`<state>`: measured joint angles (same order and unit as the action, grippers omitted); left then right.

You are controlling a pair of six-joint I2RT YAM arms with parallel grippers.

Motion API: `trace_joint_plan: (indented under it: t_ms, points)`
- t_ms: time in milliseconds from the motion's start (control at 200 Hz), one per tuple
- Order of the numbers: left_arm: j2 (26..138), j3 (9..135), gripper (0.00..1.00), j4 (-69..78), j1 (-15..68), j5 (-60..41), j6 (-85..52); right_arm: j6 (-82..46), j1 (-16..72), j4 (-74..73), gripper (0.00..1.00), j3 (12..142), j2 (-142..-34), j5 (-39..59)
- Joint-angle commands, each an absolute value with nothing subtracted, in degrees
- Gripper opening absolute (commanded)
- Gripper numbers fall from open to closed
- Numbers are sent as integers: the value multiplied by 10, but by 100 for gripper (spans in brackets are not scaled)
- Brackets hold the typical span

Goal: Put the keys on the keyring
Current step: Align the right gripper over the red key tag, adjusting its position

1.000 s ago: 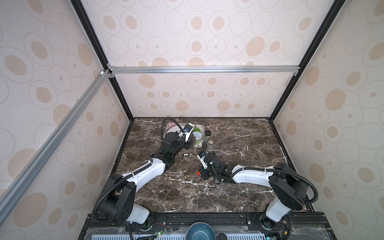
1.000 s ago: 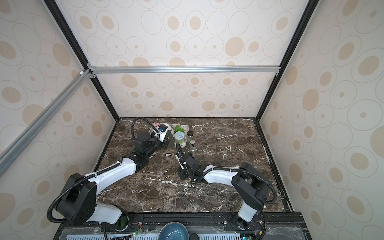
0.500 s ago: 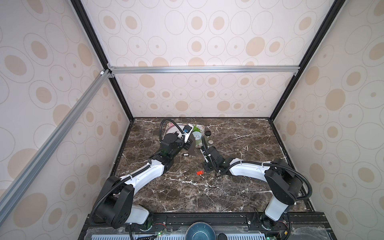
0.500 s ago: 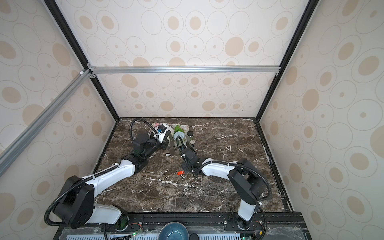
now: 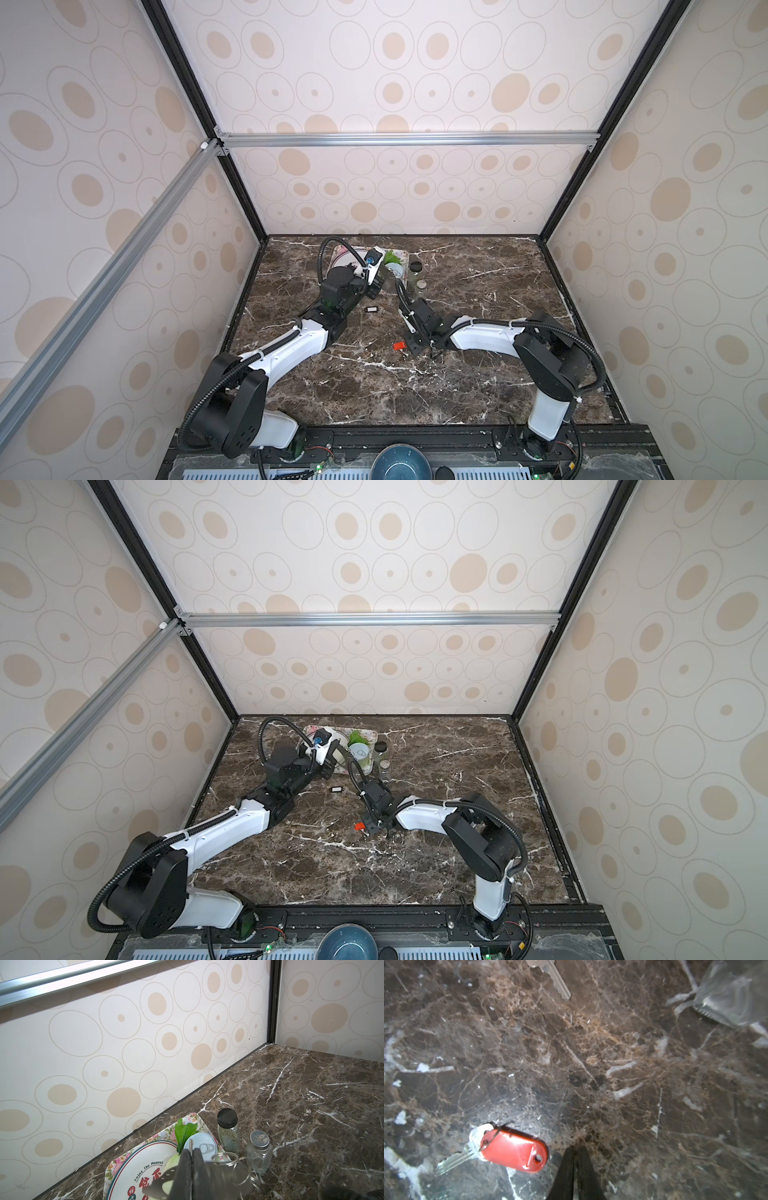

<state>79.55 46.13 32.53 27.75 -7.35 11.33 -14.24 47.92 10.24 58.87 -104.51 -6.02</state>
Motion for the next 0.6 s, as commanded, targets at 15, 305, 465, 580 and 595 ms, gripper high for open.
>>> trace_joint_plan:
  t_ms: [15,305,465,580,595]
  points:
    - [778,464,0,356,276,-74,112,-152,483,122,10,608,-1060,-40]
    - [770,462,0,353,275,-74,115,-160,497,123,12,595,-1057,-26]
    - [765,459,0,354,276,-74,115,-176,511,118,12,576,-1052,-21]
    - [762,457,0,355,275,-77,115,-194,523,112,13,562,-1041,-23]
    - [762,457,0,355,275,-78,115,-197,525,110,13,559,-1039,-21]
